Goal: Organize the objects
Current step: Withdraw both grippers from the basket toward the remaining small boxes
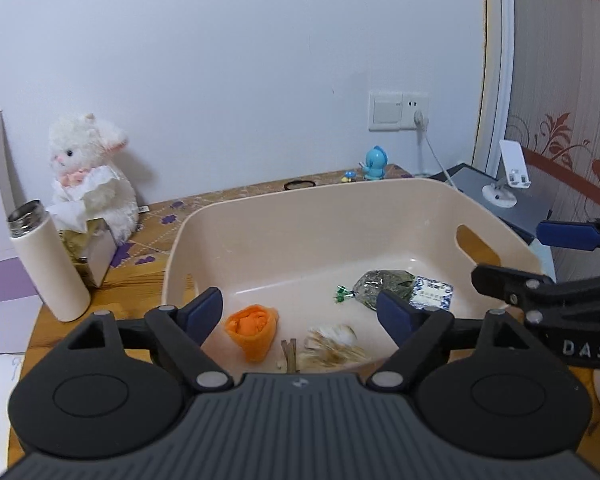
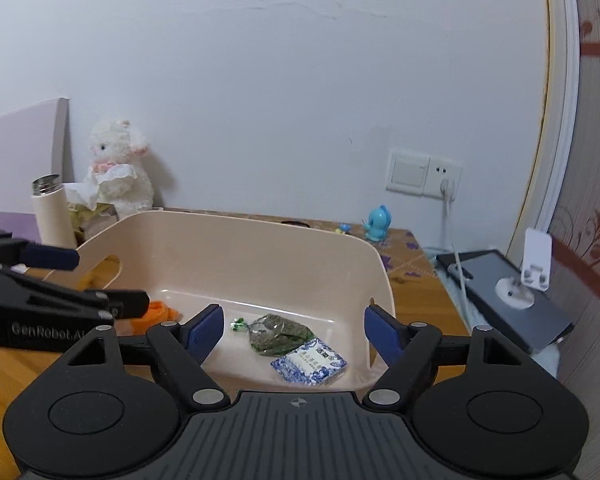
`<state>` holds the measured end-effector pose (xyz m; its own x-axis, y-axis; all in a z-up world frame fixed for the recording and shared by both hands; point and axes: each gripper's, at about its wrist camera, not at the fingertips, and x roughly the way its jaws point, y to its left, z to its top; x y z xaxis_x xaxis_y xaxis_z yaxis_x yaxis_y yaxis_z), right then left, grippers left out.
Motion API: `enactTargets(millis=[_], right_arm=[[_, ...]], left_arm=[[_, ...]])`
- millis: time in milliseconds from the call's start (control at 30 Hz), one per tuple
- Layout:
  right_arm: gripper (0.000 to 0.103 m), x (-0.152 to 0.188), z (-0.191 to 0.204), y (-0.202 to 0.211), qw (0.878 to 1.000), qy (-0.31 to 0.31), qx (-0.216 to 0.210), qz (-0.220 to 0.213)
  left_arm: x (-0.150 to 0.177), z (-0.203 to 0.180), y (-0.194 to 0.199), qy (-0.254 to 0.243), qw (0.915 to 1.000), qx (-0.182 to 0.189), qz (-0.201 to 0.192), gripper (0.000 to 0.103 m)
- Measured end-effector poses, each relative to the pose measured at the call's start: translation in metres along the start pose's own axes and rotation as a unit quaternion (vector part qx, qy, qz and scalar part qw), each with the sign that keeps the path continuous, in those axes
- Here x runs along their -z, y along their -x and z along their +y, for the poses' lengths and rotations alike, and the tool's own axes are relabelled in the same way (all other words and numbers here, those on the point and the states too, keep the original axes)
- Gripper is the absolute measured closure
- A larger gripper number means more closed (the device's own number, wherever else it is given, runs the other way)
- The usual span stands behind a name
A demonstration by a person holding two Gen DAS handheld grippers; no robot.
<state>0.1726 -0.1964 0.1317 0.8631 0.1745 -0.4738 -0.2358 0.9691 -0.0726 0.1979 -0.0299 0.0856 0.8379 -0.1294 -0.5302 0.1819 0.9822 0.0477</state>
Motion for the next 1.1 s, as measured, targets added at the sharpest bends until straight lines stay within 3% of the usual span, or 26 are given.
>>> enactTargets(millis=[100,200,433,800,1100], right_arm=[[0.006,0.003,0.005,0.019,1.0,0.011,-0.002,-0.006],[0.001,0.01,0.009,0.034,1.0,0.024,-0.001,-0.009],[0.0,0.036,0.018,0.05,0.999,0.043,-0.01,0.013],[0.0,0.08,0.024,0.035,0.996,0.041,-0.031,0.078],[0.0,0.097,0.018,0.013,0.992,0.032,-0.04,0.119]], left_arm=[[0.004,0.001,0.018,0.007,1.0,0.002,-0.003,0.017],[0.012,0.001,0.032,0.009,0.9999,-0.001,-0.005,0.014],[0.042,-0.002,0.044,0.011,0.9999,0.0,0.011,0.011],[0.097,0.004,0.023,0.034,0.9961,0.014,0.08,0.011],[0.113,-0.004,0.001,0.02,0.9938,0.021,0.107,0.011]])
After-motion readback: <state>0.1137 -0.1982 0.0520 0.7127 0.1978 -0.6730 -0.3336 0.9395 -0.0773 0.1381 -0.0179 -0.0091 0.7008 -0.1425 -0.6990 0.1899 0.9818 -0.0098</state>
